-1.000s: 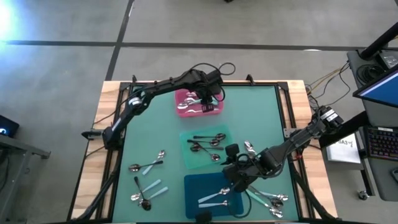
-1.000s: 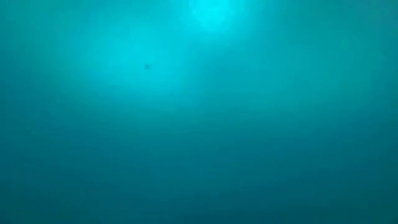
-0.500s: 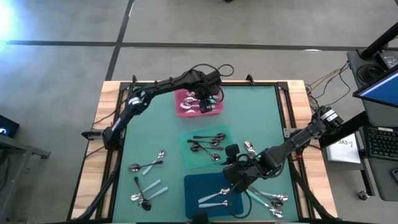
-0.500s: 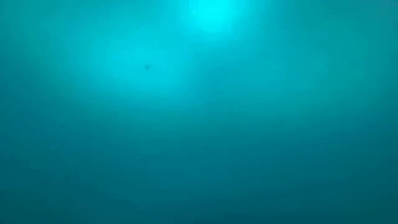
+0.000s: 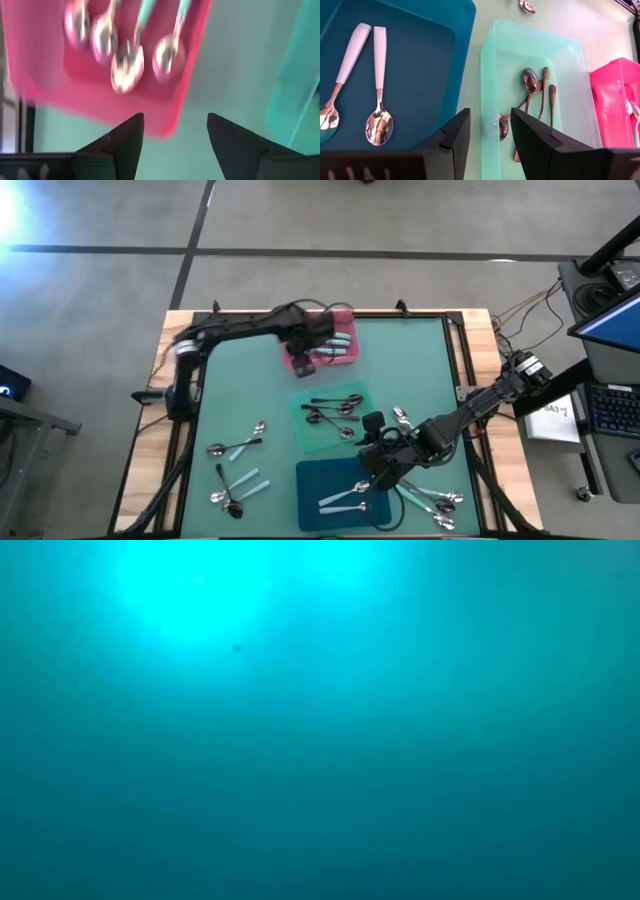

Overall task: Sort silverware by color (type)
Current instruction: Put the black spoon into the green bin

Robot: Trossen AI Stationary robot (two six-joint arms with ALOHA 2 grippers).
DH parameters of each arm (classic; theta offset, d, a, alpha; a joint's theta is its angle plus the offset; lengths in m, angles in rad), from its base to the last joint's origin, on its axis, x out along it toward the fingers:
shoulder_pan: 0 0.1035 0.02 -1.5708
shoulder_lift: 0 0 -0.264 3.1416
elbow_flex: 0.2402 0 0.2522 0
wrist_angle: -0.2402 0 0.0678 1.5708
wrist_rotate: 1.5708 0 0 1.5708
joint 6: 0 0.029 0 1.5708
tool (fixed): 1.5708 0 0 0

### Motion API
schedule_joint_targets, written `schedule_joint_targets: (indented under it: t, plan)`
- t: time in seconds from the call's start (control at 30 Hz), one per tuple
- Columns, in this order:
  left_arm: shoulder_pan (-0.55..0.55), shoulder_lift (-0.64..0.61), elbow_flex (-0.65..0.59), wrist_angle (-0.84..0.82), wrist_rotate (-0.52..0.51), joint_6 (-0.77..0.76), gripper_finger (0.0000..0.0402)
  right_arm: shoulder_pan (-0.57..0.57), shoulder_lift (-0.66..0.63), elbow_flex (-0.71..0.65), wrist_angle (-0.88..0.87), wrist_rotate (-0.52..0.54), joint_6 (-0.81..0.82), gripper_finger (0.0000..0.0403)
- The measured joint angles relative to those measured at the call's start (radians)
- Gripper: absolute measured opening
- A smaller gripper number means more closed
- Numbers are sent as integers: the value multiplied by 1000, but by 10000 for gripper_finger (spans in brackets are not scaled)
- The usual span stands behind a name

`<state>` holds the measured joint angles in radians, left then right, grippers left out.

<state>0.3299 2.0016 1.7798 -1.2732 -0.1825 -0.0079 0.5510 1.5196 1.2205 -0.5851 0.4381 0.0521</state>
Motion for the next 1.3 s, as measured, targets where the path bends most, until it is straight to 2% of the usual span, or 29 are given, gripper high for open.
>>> schedule_joint_targets:
  t: [0.1,0.23,0.47,0.67,0.83,1.07,1.3]
  plan:
    - [-56,-132,-203,57,-27,-70,203,0,0,0,0,0,0,132]
    - [-164,-289,-424,155,-12,-208,203,0,0,0,0,0,0,132]
    - [-343,-486,-673,237,-7,-553,203,0,0,0,0,0,0,132]
    - [-467,-587,-818,279,94,-767,203,0,0,0,0,0,0,132]
    - [-591,-632,-916,393,146,-889,203,0,0,0,0,0,0,132]
    - [-744,-634,-1011,556,185,-891,202,0,0,0,0,0,0,132]
    - [-768,-639,-1100,580,184,-912,202,0,0,0,0,0,0,132]
